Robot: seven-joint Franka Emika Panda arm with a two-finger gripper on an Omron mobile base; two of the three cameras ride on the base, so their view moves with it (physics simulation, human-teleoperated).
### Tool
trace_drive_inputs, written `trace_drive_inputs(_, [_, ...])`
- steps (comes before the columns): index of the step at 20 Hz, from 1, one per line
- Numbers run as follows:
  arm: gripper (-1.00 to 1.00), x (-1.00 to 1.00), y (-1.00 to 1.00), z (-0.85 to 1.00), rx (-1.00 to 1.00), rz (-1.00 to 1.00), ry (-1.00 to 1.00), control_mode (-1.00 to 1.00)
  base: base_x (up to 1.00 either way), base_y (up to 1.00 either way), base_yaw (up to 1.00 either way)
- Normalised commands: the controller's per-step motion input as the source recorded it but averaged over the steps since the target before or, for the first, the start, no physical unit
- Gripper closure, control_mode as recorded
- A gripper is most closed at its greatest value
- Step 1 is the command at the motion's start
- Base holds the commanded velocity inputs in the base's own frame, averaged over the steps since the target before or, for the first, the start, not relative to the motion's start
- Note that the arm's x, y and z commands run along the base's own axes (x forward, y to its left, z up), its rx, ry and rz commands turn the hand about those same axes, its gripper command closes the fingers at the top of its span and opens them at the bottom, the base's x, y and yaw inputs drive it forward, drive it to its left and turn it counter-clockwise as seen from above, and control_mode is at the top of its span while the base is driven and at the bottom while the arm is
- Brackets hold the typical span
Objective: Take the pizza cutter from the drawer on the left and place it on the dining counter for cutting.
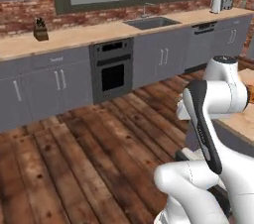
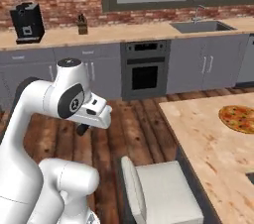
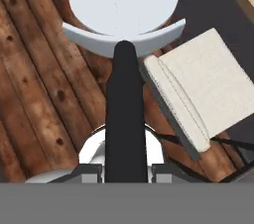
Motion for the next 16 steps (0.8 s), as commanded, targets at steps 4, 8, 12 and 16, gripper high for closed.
trace_drive_inputs(4, [1.00,0.00,0.00,0.00,0.00,0.00,0.00,1.00,0.20,0.18,-0.76])
trace_drive_inputs(8, [1.00,0.00,0.00,0.00,0.00,0.00,0.00,1.00,0.20,0.06,-0.81])
trace_drive_inputs(12, [1.00,0.00,0.00,0.00,0.00,0.00,0.00,1.00,0.00,0.38,-0.83])
trace_drive_inputs(16, [1.00,0.00,0.00,0.00,0.00,0.00,0.00,1.00,0.00,0.56,-0.80])
